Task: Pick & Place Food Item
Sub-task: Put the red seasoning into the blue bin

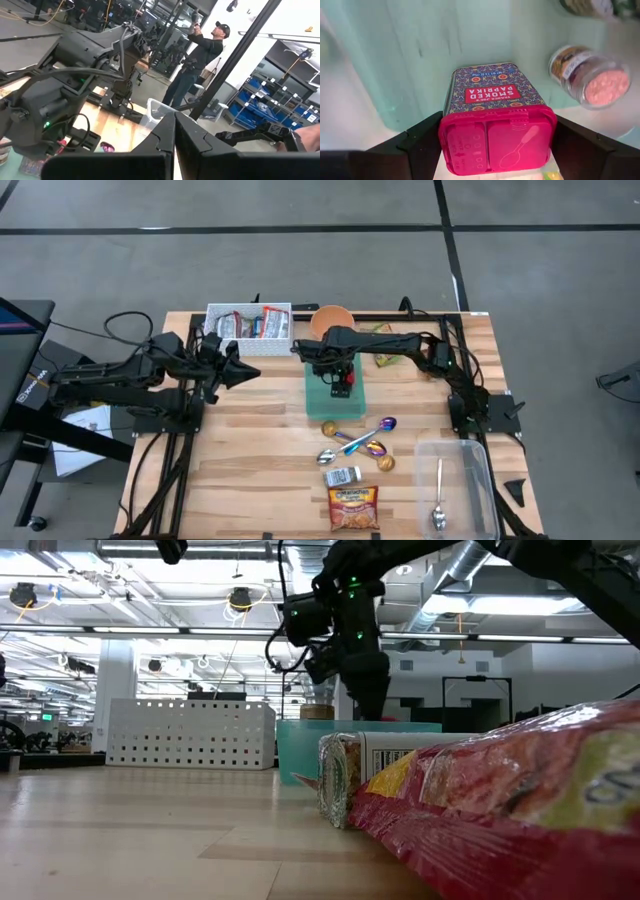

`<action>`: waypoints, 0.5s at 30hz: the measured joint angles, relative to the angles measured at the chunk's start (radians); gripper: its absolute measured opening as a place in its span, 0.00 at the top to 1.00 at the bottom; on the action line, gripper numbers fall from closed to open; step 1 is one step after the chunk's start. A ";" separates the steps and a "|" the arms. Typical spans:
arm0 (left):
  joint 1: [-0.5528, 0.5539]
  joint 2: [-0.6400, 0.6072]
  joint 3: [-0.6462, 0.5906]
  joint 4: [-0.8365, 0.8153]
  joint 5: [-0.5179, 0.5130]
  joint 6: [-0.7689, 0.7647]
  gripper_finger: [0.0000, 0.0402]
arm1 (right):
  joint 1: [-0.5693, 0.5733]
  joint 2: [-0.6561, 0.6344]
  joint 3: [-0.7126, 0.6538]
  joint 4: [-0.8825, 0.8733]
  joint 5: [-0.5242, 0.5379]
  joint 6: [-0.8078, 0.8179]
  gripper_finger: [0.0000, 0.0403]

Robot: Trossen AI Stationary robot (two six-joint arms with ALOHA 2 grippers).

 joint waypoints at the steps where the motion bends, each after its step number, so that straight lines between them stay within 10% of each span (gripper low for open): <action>1: 0.000 0.000 0.000 0.000 0.000 0.000 1.00 | -0.002 -0.001 -0.008 -0.008 0.001 0.000 0.24; 15: 0.000 0.000 0.000 0.000 -0.006 -0.037 1.00 | -0.036 -0.005 -0.034 0.015 0.008 -0.031 0.24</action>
